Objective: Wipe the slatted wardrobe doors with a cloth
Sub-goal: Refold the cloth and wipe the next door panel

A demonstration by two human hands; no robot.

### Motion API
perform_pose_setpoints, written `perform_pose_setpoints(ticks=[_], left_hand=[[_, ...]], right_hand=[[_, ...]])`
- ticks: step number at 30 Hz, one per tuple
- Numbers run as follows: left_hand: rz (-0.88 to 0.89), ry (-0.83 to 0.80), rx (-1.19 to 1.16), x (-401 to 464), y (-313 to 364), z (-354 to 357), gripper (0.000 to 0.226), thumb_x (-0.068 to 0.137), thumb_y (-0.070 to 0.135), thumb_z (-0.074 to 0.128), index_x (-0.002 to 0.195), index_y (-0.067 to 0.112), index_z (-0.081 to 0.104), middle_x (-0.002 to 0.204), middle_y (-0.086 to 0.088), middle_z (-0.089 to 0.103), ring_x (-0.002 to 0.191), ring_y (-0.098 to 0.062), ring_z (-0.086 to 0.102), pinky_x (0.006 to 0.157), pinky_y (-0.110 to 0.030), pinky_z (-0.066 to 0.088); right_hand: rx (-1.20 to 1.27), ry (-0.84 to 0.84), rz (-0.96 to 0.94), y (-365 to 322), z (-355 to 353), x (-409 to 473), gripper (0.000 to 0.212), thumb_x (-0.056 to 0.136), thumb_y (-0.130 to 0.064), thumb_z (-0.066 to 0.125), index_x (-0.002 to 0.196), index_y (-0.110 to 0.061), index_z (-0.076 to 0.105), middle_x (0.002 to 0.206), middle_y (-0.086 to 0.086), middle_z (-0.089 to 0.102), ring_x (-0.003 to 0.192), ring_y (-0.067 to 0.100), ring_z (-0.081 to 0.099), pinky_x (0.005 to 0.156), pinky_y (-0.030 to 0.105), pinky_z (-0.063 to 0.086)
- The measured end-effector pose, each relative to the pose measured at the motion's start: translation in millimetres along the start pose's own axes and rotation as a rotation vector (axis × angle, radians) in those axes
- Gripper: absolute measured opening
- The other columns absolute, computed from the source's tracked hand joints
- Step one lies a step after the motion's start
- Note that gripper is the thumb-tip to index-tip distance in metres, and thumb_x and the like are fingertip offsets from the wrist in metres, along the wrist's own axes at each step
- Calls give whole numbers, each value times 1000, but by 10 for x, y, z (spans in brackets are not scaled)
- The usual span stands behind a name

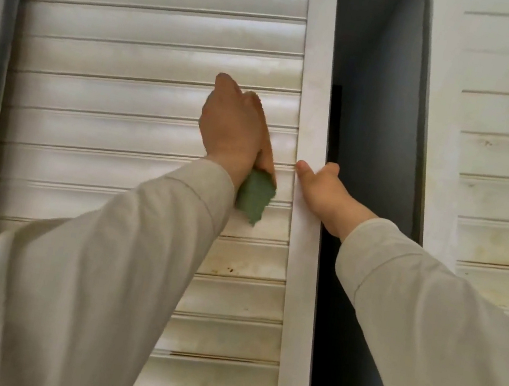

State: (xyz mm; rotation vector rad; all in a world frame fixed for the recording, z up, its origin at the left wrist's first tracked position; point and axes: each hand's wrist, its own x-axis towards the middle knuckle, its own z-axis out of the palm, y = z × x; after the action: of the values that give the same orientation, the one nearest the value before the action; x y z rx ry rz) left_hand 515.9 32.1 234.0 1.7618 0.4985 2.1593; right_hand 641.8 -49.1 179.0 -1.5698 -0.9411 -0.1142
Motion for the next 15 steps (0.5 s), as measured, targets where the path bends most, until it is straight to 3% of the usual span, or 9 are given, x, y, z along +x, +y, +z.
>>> perform_pose_setpoints(ticks=[3, 6, 11, 15], left_hand=[[280, -109, 50, 11, -36, 218, 17, 98, 13, 48, 106, 12, 62, 106, -6, 66, 100, -22, 60, 80, -19, 37], [616, -326, 249, -120, -375, 420, 43, 95, 2, 50, 138, 5, 55, 141, -14, 55, 133, -30, 48, 111, -21, 22], [833, -353, 248, -201, -752, 429, 48, 82, -6, 55, 127, 8, 67, 132, -14, 63, 122, -40, 55, 107, -45, 42], [870, -458, 198, -485, -825, 352, 45, 82, -6, 53, 121, 8, 71, 126, -12, 67, 115, -38, 58, 104, -38, 43]], right_hand=[[-5, -3, -9, -6, 9, -3, 68, 102, -52, 39, 151, -13, 11, 150, 11, 38, 132, 32, 43, 101, 41, 39], [-2, 12, -20, 19, 14, 12, 66, 102, -51, 38, 150, -13, 13, 150, 11, 37, 132, 31, 43, 102, 41, 39], [15, 25, -48, 79, 16, 43, 59, 102, -51, 39, 143, -13, 21, 140, 9, 46, 118, 27, 50, 95, 38, 43], [18, 48, -66, 92, 28, 35, 58, 103, -51, 39, 143, -12, 23, 137, 7, 47, 107, 21, 47, 91, 35, 41]])
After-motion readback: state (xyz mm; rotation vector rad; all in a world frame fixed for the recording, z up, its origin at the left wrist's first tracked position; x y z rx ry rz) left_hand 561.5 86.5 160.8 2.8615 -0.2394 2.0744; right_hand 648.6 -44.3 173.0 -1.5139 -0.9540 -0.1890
